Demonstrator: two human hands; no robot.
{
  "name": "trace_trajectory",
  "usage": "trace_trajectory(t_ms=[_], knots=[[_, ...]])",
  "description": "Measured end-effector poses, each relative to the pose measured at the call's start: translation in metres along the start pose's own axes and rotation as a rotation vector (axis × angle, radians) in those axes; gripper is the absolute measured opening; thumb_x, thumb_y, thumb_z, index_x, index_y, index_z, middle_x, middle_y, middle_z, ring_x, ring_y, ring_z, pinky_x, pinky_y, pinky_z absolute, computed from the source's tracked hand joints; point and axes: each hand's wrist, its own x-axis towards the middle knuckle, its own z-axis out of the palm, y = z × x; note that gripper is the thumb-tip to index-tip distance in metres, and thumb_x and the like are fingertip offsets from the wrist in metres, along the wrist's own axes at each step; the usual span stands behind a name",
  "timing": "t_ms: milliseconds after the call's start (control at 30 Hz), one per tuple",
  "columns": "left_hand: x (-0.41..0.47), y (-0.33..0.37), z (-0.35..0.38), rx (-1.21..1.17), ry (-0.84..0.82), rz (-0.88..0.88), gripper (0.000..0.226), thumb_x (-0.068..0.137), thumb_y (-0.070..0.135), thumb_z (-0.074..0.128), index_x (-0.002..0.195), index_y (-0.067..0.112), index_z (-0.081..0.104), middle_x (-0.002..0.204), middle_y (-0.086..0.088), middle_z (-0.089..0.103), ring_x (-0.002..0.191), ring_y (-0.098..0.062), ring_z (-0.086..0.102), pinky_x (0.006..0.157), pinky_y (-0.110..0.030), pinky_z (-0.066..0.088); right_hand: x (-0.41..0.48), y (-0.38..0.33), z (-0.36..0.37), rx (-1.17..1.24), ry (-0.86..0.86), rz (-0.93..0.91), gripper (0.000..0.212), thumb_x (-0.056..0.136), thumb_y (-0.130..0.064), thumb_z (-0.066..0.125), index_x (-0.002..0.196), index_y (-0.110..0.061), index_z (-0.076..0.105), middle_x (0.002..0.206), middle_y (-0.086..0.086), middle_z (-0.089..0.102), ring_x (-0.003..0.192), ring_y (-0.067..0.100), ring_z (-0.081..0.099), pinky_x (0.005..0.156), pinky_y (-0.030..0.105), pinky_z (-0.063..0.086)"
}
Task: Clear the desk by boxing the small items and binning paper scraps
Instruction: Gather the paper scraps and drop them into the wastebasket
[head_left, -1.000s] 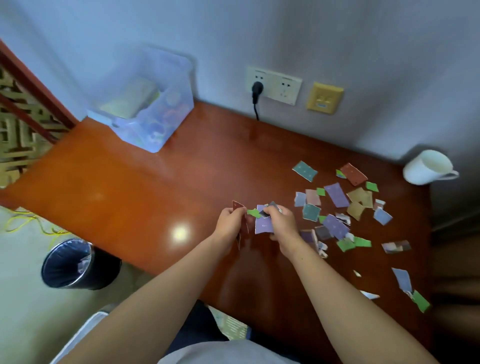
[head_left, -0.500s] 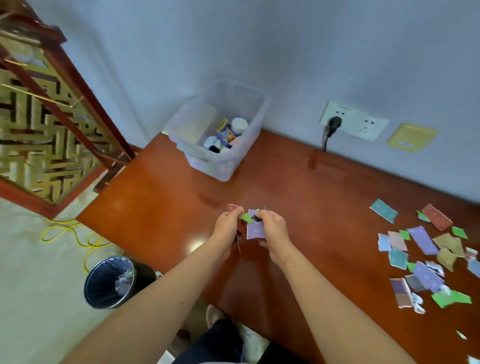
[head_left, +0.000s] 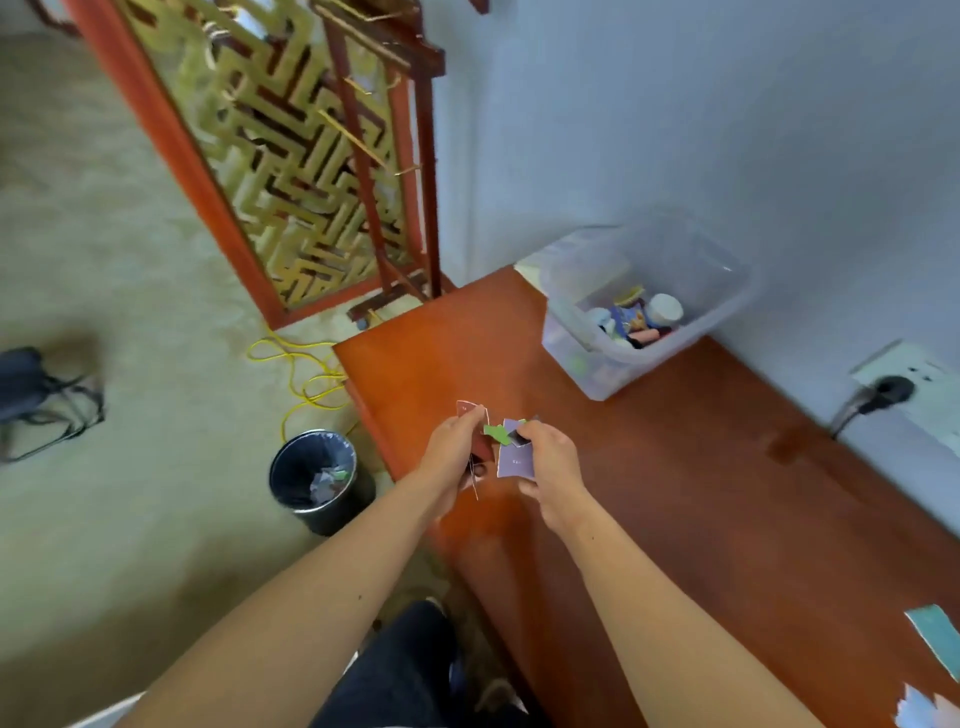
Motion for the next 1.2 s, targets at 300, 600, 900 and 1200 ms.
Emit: trace_trajectory(t_ms=[300,600,900,1200], knots=[[0.036,0.027,-0.115,-0.184,0.191,0.018,0.024,0.092,0.035,0.054,0.091,0.011,0.058,0.072,-0.011,0.054,0.051,-0.017,0.045,0.049,-0.027,0.034,0.037,-0.018,0.132,-0.189,-0.19,0.067,0.011,0.091,-0.013,0.052,0.083,-0.019,0.058,0.076,0.004,0.053,0.068,0.016,0.049,0.074,0.031,0.039],[0.135,0.062,-0.249,-0.367,0.399,-0.05,0.02,0.079,0.035,0.066,0.08,0.016,0.061,0.08,-0.015,0.054,0.07,-0.026,0.05,0.063,-0.034,0.038,0.133,-0.028,0.298,-0.372,-0.31,0.119,0.009,0.087,-0.012,0.053,0.079,-0.013,0.057,0.061,0.0,0.042,0.049,0.014,0.034,0.043,0.018,0.017],[0.249,0.04,-0.336,-0.529,0.453,-0.115,0.018,0.092,0.014,0.055,0.108,0.007,0.059,0.086,-0.014,0.064,0.063,-0.02,0.063,0.051,-0.021,0.051,0.251,0.016,0.404,-0.604,-0.362,0.104,0.026,0.093,-0.011,0.048,0.07,-0.022,0.052,0.066,-0.005,0.049,0.058,0.011,0.042,0.053,0.022,0.03],[0.35,-0.048,-0.394,-0.554,0.475,-0.267,0.023,0.086,0.015,0.065,0.107,0.006,0.062,0.091,-0.015,0.064,0.083,-0.028,0.055,0.072,-0.036,0.043,0.364,0.126,0.459,-0.832,-0.385,0.163,0.014,0.087,-0.023,0.057,0.073,-0.021,0.056,0.069,-0.005,0.054,0.064,0.014,0.048,0.058,0.027,0.035]])
